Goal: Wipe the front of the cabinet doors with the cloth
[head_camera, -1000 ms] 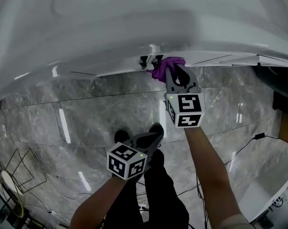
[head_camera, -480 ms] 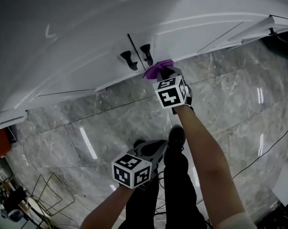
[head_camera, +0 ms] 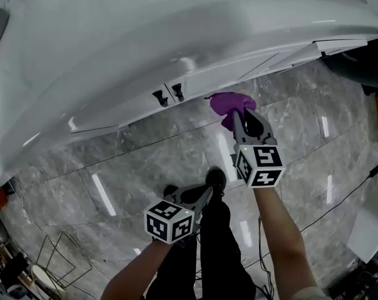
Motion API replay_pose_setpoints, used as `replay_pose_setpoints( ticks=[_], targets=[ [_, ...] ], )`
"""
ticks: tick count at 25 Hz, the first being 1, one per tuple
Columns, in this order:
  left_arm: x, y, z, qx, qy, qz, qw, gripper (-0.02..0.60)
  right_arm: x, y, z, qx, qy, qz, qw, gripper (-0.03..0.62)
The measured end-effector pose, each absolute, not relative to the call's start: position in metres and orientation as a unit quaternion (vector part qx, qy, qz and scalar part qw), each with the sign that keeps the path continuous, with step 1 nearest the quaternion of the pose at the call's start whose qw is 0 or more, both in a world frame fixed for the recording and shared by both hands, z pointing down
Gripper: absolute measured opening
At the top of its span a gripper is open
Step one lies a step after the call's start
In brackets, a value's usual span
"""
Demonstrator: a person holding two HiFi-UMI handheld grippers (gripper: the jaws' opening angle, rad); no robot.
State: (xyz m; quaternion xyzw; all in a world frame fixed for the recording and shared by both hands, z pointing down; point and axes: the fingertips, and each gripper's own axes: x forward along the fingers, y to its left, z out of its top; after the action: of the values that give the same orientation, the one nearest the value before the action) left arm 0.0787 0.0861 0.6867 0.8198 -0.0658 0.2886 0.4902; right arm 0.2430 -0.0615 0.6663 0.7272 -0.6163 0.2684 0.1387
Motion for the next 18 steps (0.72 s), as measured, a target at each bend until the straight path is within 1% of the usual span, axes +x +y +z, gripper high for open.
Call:
replay_pose_setpoints(
  ticks=[3, 9, 12, 15, 18],
  targets=[
    [0.094, 0.085, 0.671, 0.826, -0.056, 0.283, 0.484, 0.008, 0.268, -0.063, 0.6, 0.752, -0.613, 0.222, 0.094, 0.058],
    [0.114, 0.085, 0.646, 0.832, -0.043, 0.279, 0.479, 0.008, 0.289, -0.09, 0.52, 0.759, -0.631, 0.136, 0.083, 0.058],
    [0.119, 0.082, 0.643, 0.831, -0.039, 0.28, 0.479, 0.008, 0.294, -0.111, 0.506, 0.756, -0.638, 0.114, 0.089, 0.06],
    [0.122, 0.08, 0.649, 0.828, -0.042, 0.282, 0.482, 0.008, 0.297, -0.12, 0.511, 0.754, -0.641, 0.109, 0.093, 0.061],
    [0.125, 0.083, 0.655, 0.824, -0.042, 0.286, 0.487, 0.008, 0.295, -0.125, 0.529, 0.745, -0.647, 0.107, 0.122, 0.061]
  ],
)
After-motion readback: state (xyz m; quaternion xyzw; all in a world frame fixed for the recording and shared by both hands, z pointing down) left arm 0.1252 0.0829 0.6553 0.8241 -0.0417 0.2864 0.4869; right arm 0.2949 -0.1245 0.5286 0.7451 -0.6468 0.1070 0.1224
